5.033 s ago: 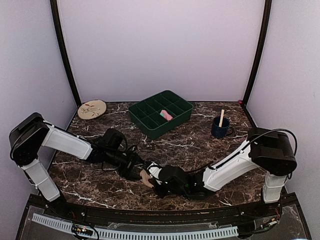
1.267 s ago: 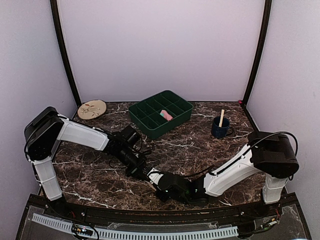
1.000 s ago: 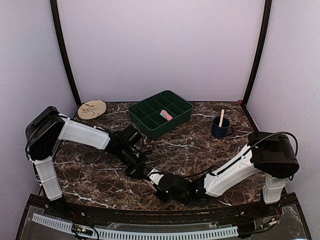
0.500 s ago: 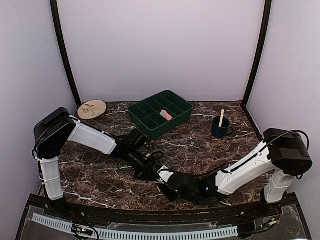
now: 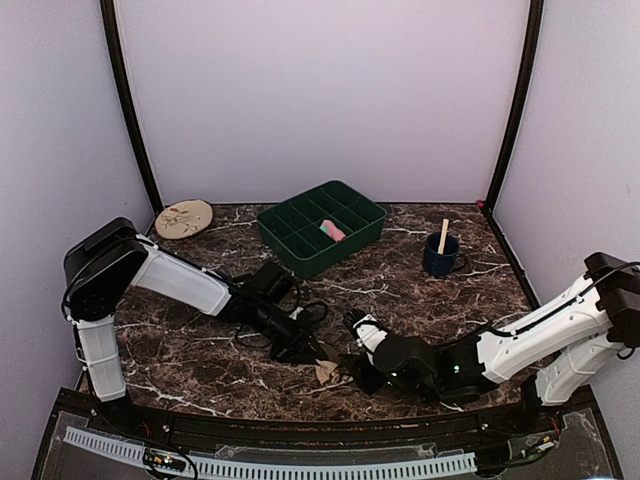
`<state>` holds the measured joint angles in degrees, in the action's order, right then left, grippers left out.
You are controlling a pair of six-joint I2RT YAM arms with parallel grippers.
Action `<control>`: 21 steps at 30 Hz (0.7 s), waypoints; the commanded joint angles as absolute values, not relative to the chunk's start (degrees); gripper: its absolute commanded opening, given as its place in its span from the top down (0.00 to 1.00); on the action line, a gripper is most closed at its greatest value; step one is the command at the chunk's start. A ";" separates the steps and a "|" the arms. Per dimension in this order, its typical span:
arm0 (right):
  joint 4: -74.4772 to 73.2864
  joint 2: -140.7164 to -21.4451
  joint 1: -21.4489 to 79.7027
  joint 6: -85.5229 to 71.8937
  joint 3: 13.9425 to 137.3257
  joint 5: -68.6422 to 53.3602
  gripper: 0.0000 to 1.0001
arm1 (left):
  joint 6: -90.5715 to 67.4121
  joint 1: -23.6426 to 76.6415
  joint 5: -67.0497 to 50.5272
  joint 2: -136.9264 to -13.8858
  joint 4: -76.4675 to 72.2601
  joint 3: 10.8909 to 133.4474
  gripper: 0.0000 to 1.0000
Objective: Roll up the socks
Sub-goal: Pick up the sock from the center of the board.
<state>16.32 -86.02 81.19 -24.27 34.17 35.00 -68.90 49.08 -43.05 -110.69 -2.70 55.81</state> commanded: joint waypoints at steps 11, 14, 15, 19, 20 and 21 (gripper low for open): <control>14.25 -80.19 79.69 -29.88 31.51 40.98 0.48 | -68.66 49.48 -18.45 -99.46 -0.50 44.60 1.00; 14.31 -79.69 79.04 -29.90 31.34 41.13 0.48 | -69.44 49.35 -17.45 -95.92 -0.46 44.76 1.00; 14.32 -79.53 78.84 -29.89 31.37 41.13 0.48 | -69.65 49.31 -16.84 -94.77 -0.20 45.19 1.00; 14.69 -79.06 77.76 -29.59 31.26 40.82 0.48 | -70.20 47.94 -15.40 -90.90 2.05 48.00 1.00; 14.88 -79.02 77.54 -29.47 31.29 40.68 0.48 | -70.30 47.19 -15.53 -90.11 2.21 48.71 1.00; 15.04 -79.01 77.40 -29.30 31.35 40.64 0.48 | -70.27 46.23 -15.74 -89.45 2.68 49.57 1.00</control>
<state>13.65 -80.36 78.39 -29.23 31.94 39.90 -69.78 48.73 -19.00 -93.62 -0.99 46.54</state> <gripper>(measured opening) 0.519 0.083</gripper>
